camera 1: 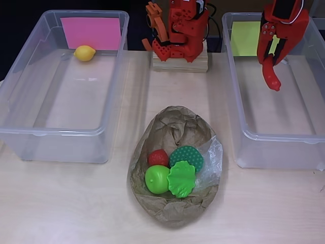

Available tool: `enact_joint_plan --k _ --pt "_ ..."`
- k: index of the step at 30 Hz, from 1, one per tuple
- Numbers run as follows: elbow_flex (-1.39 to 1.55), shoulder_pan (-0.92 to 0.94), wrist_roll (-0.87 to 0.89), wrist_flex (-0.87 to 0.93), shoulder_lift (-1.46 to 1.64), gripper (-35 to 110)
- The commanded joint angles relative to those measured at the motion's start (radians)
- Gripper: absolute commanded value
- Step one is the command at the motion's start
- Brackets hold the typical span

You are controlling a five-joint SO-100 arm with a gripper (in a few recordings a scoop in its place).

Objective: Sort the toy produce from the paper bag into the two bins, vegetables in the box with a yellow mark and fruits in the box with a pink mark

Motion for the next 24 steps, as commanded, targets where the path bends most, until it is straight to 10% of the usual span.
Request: enact_joint_plan --k 1,12,24 --pt "0.124 -0.077 0.067 -0.184 0.037 1" --pt "0.216 -0.218 0.086 -0.578 -0.133 14" --pt "-0.006 -0.164 -0.028 -0.199 -0.044 30"
